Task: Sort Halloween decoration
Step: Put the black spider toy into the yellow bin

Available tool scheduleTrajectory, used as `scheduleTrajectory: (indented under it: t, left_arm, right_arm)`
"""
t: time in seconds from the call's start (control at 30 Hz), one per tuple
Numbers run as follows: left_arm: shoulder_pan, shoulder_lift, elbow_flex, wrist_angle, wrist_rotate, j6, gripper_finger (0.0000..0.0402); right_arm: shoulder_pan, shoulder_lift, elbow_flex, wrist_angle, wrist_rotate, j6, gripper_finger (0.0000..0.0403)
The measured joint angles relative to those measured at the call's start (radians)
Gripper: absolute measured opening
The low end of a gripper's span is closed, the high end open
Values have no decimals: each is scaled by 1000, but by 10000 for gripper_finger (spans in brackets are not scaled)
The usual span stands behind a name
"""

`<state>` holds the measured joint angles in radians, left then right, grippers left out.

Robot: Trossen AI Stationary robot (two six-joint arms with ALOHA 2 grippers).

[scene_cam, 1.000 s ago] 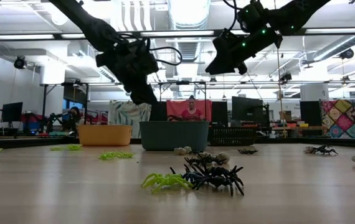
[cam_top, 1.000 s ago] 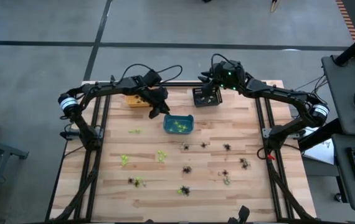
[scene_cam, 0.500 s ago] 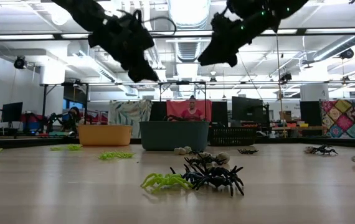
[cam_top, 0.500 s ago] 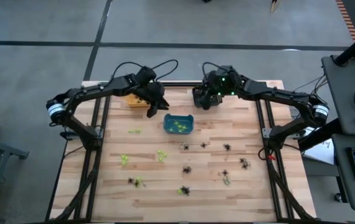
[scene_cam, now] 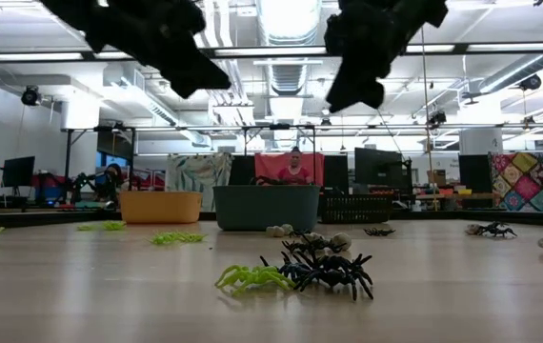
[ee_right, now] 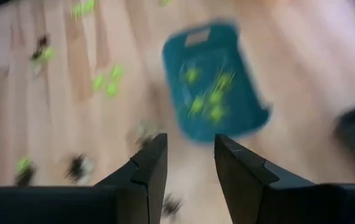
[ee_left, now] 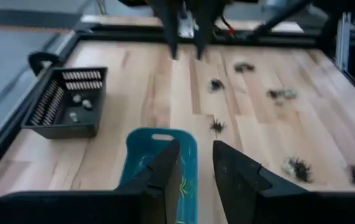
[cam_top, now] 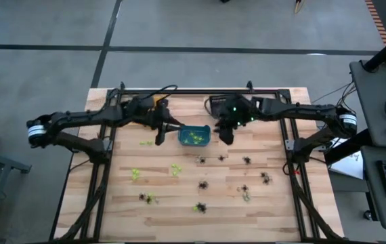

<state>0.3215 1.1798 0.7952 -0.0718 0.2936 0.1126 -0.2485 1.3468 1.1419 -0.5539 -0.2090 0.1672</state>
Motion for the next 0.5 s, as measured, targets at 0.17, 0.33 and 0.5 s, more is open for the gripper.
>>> scheduleTrajectory:
  t: [0.17, 0.33, 0.5]
  left_arm:
    - [-37, -96, -96, 100, -42, -82, 77]
    - [-46, -144, -160, 156, -49, -145, 77]
    - [-46, -157, -185, 230, -54, -184, 77]
  right_arm:
    - [76, 1, 0, -102, -1, 188, 121]
    - [163, 19, 0, -171, -1, 338, 109]
    - [232, 73, 0, -242, 26, 442, 93]
